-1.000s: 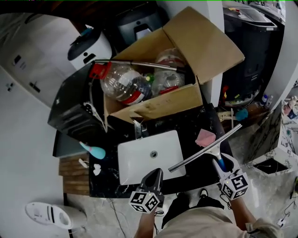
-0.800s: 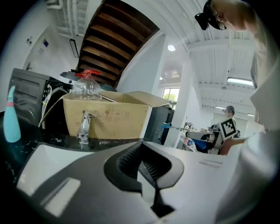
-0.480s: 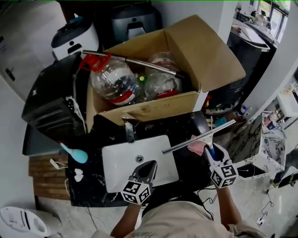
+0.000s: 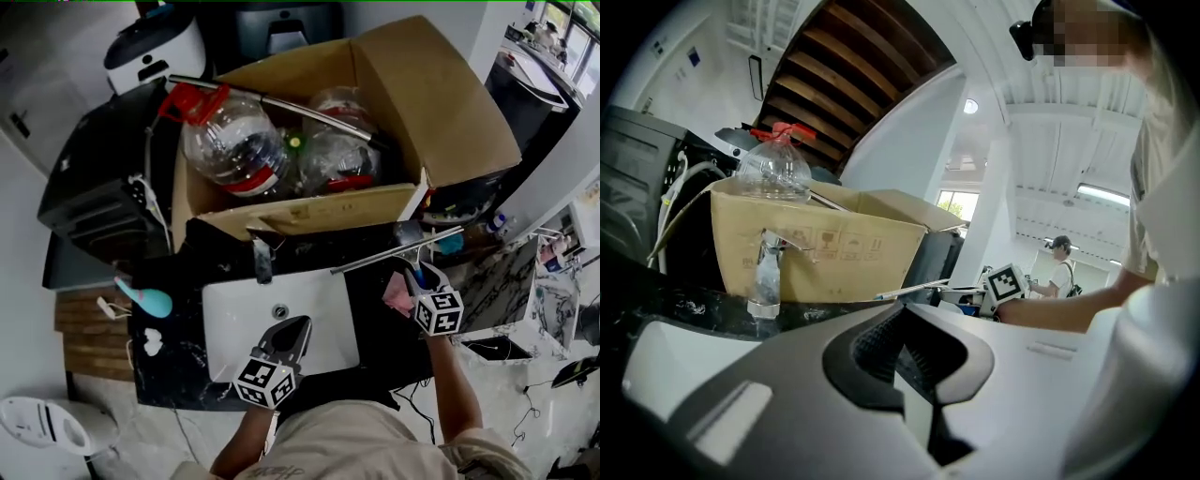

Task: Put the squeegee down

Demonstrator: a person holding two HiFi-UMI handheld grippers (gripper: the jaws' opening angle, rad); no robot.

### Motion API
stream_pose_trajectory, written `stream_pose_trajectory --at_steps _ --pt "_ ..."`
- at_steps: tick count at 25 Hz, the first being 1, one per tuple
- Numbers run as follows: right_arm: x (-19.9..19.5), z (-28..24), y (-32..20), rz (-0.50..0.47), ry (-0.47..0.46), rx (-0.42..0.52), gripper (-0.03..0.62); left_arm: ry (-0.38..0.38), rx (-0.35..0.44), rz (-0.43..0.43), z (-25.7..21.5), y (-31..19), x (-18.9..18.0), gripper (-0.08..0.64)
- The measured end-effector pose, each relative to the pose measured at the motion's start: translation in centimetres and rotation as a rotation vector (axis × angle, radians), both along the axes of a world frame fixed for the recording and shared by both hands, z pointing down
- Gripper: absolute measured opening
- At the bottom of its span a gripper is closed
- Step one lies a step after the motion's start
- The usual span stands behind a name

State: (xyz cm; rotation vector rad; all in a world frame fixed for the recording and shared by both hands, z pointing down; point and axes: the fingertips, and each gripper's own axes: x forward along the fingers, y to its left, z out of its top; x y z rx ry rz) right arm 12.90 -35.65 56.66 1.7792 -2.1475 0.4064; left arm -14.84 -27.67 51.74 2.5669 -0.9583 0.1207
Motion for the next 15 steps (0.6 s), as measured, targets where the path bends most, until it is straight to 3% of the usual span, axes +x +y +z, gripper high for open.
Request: stream_pose_trajectory --at_steps 4,8,15 --pt "0.9 3.7 -2.2 -0.013 0.005 -0.079 0.129 -0.031 -0.023 -0.022 0.7 -0.3 0.5 0.017" --pt "1.8 7.2 -3.4 -0.002 -0.059 -0.170 0.129 -0.066 -0.057 -0.025 2.0 0.1 1.5 0.017" --pt "2.8 9.3 -4.5 0.047 -0.137 -0.215 0.129 -0.094 -0.084 -0.067 2.4 0.5 1.5 0.017"
